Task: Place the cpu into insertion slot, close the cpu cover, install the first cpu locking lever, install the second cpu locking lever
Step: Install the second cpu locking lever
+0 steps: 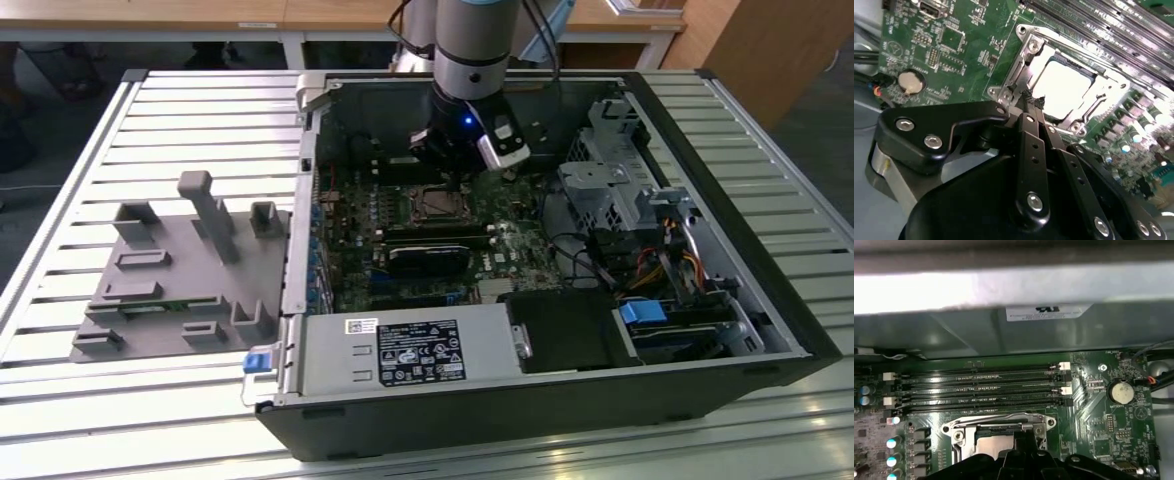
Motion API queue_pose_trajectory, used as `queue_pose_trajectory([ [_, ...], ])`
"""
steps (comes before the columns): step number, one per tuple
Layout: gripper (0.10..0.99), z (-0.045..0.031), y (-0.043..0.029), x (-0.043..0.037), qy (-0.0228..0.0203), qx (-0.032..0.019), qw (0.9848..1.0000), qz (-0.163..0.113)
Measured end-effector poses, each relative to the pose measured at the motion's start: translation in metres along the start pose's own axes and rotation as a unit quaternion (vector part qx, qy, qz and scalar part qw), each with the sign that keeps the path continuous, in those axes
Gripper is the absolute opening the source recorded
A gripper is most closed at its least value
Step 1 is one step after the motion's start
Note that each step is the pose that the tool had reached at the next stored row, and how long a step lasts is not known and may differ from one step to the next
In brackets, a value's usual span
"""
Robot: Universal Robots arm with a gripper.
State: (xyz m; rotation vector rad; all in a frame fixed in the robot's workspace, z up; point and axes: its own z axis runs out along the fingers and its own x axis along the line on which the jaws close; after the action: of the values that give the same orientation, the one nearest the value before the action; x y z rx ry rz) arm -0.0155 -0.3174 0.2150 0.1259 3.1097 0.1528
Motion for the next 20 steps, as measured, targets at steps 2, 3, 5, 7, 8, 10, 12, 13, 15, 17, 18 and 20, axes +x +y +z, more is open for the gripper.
queue_pose_trajectory([
  [2, 0.106, -0.0070, 0.0007, -0.0002, 0.0000, -0.0001, 1.0000, 0.000],
  [3, 0.106, -0.0096, 0.0009, -0.0002, 0.0000, -0.0002, 1.0000, 0.000],
  [5, 0.106, -0.0112, 0.0001, -0.0004, 0.0000, -0.0003, 1.0000, 0.000],
  [7, 0.106, -0.0117, -0.0041, -0.0007, 0.0001, -0.0003, 1.0000, 0.000],
  [8, 0.106, -0.0122, -0.0097, -0.0012, 0.0001, -0.0004, 1.0000, 0.000],
  [10, 0.106, -0.0127, -0.0154, -0.0016, 0.0001, -0.0006, 1.0000, 0.000],
  [12, 0.106, -0.0132, -0.0201, -0.0020, 0.0011, -0.0006, 1.0000, 0.000],
  [13, 0.106, -0.0134, -0.0215, -0.0022, 0.0027, -0.0007, 1.0000, 0.000],
  [15, 0.106, -0.0135, -0.0231, -0.0025, 0.0070, -0.0029, 1.0000, 0.001],
  [17, 0.106, -0.0137, -0.0252, -0.0027, 0.0105, -0.0066, 0.9999, 0.001],
  [18, 0.106, -0.0139, -0.0272, -0.0029, 0.0107, -0.0071, 0.9999, 0.001],
  [20, 0.106, -0.0143, -0.0318, -0.0032, 0.0109, -0.0073, 0.9999, 0.001],
])
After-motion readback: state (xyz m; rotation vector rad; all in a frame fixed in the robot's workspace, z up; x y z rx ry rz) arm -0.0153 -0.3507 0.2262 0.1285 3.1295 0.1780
